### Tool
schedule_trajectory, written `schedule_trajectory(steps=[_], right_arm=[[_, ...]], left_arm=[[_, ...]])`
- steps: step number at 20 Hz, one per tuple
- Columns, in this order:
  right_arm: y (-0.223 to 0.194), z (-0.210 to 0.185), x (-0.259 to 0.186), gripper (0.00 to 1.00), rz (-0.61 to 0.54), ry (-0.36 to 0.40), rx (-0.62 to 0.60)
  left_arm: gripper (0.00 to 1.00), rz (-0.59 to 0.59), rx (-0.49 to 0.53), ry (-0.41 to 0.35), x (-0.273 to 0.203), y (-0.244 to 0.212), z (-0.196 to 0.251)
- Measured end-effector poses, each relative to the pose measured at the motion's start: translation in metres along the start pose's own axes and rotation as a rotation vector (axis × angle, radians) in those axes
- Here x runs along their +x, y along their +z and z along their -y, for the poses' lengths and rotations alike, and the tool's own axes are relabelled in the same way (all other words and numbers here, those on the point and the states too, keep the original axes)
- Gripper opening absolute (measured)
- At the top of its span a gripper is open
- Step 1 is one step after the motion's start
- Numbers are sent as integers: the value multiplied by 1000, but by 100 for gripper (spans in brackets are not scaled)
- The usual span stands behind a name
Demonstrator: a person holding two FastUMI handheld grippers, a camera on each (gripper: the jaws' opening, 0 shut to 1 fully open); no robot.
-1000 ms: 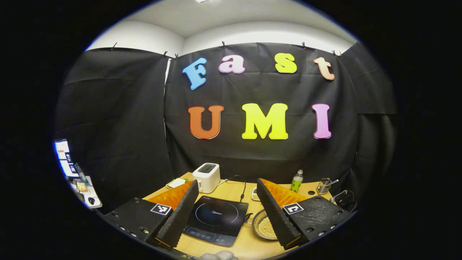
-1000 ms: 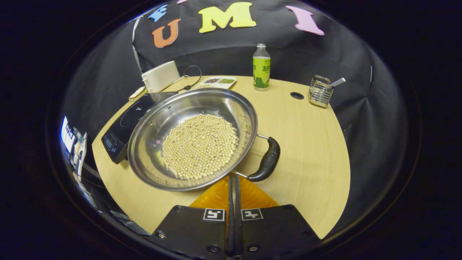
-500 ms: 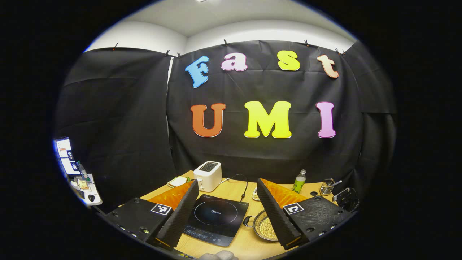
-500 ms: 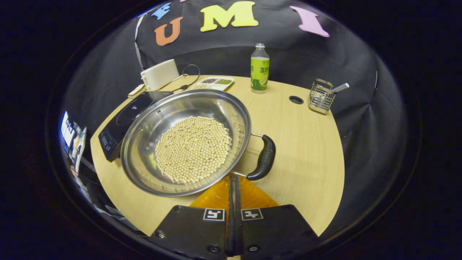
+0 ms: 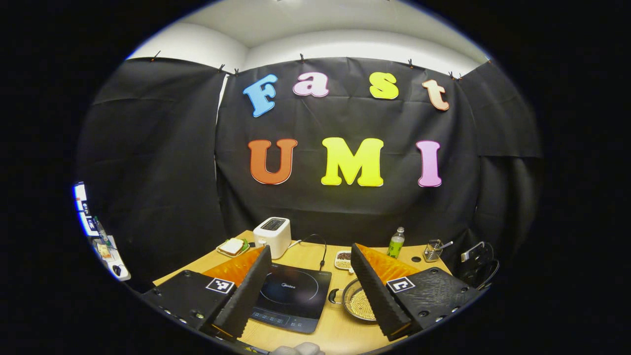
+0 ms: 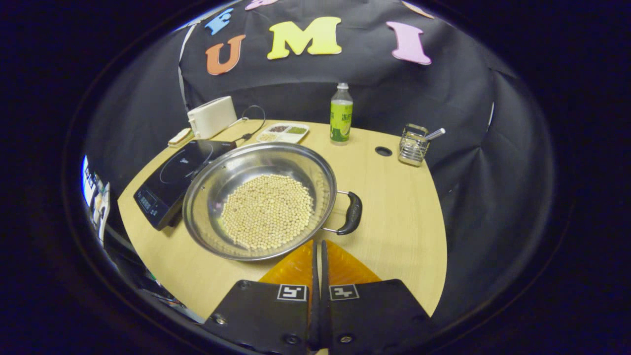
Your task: First push the handle of the pot to place it horizontally, then grasp the pot with both hands and set it on the induction cooktop.
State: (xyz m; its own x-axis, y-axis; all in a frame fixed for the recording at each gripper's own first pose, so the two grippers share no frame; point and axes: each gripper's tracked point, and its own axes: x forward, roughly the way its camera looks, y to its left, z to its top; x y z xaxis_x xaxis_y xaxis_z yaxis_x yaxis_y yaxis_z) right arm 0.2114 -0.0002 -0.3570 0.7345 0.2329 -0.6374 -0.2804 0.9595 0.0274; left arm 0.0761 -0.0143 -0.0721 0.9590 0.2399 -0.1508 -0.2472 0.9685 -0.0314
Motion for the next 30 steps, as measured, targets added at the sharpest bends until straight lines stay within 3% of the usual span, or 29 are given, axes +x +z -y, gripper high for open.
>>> schedule_trajectory(steps=[5, 7, 9, 10, 14, 16, 22, 30], right_arm=[[-8, -28, -62, 4, 77, -30, 87], [-17, -41, -82, 10, 93, -35, 118], [-28, -48, -99, 27, 100, -57, 132], [-33, -50, -109, 45, 107, -68, 139], [-50, -55, -120, 85, 103, -85, 168], [-58, -45, -111, 92, 86, -114, 176], [-42, -22, -57, 94, 44, -93, 236], [9, 25, 40, 93, -32, -51, 217]], left_arm=[[96, -19, 1, -105, -20, -21, -16], [96, -26, 3, -149, -27, -33, -21], [96, -30, 14, -180, -32, -41, -26], [96, -40, 20, -192, -33, -51, -27], [96, -101, 19, -226, -25, -84, -24], [95, -155, 29, -240, -13, -109, -14], [96, -312, 38, -256, 46, -179, 23], [96, -504, 85, -200, 141, -260, 58]])
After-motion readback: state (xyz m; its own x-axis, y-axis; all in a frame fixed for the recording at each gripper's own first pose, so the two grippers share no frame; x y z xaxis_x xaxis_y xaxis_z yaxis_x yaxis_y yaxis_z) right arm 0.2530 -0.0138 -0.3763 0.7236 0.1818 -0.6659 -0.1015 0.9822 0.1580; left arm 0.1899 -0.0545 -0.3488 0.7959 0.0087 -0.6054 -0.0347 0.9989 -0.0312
